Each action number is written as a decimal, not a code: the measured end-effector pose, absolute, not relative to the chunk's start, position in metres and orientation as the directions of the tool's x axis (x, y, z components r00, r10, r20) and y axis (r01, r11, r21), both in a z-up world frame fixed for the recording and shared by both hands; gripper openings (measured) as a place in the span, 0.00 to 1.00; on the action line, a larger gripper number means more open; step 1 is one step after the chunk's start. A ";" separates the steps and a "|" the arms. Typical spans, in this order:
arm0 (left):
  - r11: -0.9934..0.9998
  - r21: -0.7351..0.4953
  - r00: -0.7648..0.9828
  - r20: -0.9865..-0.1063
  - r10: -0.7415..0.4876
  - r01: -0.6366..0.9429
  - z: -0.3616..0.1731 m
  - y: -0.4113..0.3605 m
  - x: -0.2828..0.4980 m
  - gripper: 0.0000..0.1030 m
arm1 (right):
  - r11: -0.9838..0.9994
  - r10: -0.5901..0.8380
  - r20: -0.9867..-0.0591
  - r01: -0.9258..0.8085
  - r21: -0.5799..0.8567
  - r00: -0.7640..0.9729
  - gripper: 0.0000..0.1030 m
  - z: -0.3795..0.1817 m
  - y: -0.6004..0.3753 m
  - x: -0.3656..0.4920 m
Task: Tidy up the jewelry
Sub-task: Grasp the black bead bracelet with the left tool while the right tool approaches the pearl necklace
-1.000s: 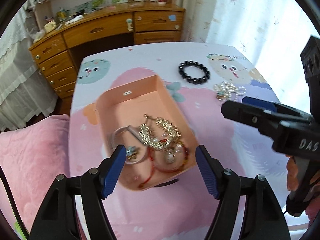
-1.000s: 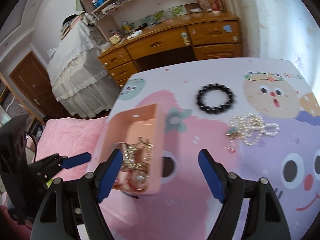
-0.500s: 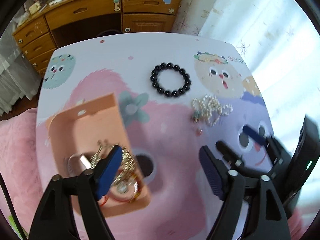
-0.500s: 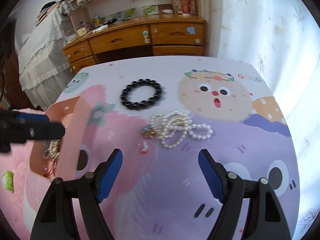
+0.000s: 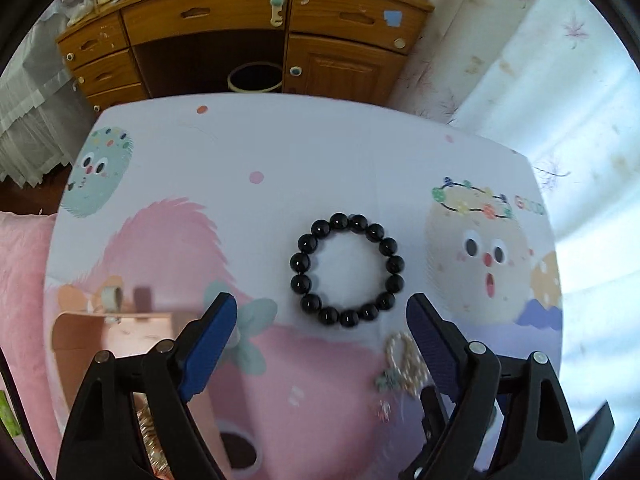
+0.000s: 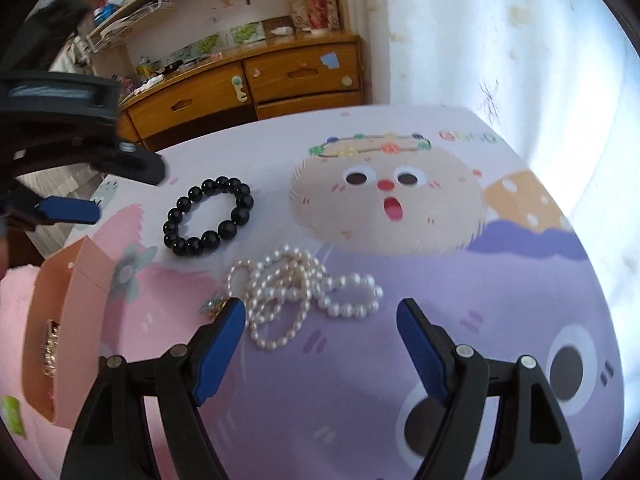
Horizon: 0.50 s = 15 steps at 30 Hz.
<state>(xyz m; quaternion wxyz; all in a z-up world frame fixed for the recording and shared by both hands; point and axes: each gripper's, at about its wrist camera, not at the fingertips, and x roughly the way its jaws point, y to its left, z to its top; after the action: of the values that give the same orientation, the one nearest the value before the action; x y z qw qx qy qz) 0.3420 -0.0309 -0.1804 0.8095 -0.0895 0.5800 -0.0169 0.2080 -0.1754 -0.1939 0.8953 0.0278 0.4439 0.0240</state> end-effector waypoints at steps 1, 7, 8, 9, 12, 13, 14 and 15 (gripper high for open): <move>0.984 -0.159 0.321 -0.938 -0.127 -0.076 -0.186 -0.033 0.345 0.83 | 0.998 0.068 -0.797 -0.027 0.064 0.600 0.76 -0.196 -0.174 0.211; 0.986 -0.136 0.324 -0.941 -0.098 -0.097 -0.212 -0.037 0.353 0.69 | 0.998 0.058 -0.781 -0.039 0.043 0.622 0.76 -0.200 -0.168 0.224; 0.985 -0.138 0.331 -0.939 -0.098 -0.100 -0.215 -0.037 0.354 0.65 | 0.998 0.064 -0.781 -0.045 0.047 0.621 0.76 -0.200 -0.168 0.227; 0.986 -0.135 0.336 -0.937 -0.094 -0.101 -0.217 -0.037 0.354 0.60 | 0.998 0.068 -0.780 -0.049 0.048 0.622 0.76 -0.200 -0.167 0.229; 0.989 -0.115 0.360 -0.930 -0.074 -0.093 -0.219 -0.038 0.355 0.54 | 0.997 0.069 -0.788 -0.065 0.036 0.612 0.76 -0.202 -0.164 0.233; 0.990 -0.112 0.370 -0.926 -0.073 -0.085 -0.219 -0.039 0.355 0.52 | 0.997 0.067 -0.793 -0.076 0.026 0.606 0.76 -0.203 -0.162 0.234; 0.991 -0.112 0.377 -0.923 -0.074 -0.079 -0.220 -0.040 0.356 0.46 | 0.996 0.067 -0.797 -0.088 0.018 0.600 0.76 -0.204 -0.161 0.234; 0.991 -0.111 0.379 -0.922 -0.075 -0.074 -0.220 -0.041 0.357 0.43 | 0.995 0.079 -0.795 -0.096 0.027 0.601 0.76 -0.204 -0.161 0.234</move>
<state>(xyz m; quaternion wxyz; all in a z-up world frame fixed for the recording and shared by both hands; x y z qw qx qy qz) 0.3567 -0.0408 -0.2203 0.8277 -0.0666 0.5572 -0.0004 0.2340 -0.1611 -0.2044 0.8948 -0.0094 0.4438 0.0489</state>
